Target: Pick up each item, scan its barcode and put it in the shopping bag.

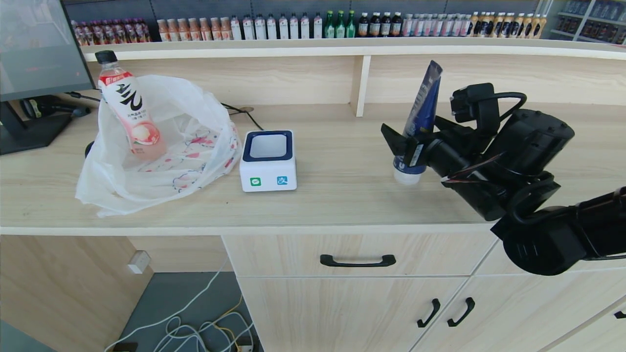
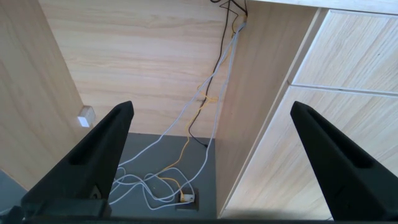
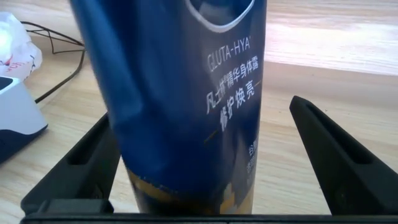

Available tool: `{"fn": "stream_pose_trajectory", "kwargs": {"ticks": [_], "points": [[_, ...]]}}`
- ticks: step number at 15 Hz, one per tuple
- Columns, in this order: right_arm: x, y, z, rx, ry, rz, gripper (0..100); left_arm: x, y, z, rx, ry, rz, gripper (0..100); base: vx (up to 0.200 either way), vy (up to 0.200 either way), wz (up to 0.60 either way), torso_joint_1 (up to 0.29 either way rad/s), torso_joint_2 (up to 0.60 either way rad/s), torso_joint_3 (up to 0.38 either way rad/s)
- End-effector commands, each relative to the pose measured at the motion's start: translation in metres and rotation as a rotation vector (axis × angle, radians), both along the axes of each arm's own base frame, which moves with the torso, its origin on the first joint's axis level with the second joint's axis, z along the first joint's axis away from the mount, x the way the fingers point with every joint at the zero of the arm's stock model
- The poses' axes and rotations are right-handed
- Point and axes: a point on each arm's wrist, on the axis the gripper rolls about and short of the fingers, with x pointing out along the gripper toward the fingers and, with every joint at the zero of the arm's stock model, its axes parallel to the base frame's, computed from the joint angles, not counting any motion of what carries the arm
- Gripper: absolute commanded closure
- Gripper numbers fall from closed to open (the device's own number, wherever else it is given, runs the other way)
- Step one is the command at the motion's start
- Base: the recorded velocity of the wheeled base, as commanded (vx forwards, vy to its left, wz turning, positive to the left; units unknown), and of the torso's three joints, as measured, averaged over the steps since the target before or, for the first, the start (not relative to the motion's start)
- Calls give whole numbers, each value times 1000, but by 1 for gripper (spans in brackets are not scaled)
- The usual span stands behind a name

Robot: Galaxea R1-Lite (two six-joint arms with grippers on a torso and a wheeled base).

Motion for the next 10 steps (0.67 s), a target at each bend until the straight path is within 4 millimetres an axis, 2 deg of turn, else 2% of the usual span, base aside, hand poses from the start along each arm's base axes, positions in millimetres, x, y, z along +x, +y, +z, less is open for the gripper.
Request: {"fn": "stream_pose_trajectory", "kwargs": {"ticks": [1,3,8,9,10], "points": [[-6,-3,1,1,0,-1,0,0,0,0,0,0,1,0,0,0,0,0,0,0],[-11,-5,-5,-10,27,-1,0,0,0,0,0,0,1,0,0,0,0,0,0,0],[-10,-6,-5,-11,26,-5,0,0,0,0,0,0,1,0,0,0,0,0,0,0],[-9,-8,-6,-11,28,-12,100,0,0,0,0,0,1,0,0,0,0,0,0,0],[-8,-9,-7,-14,32,-13,100,0,0,0,0,0,1,0,0,0,0,0,0,0]]}}
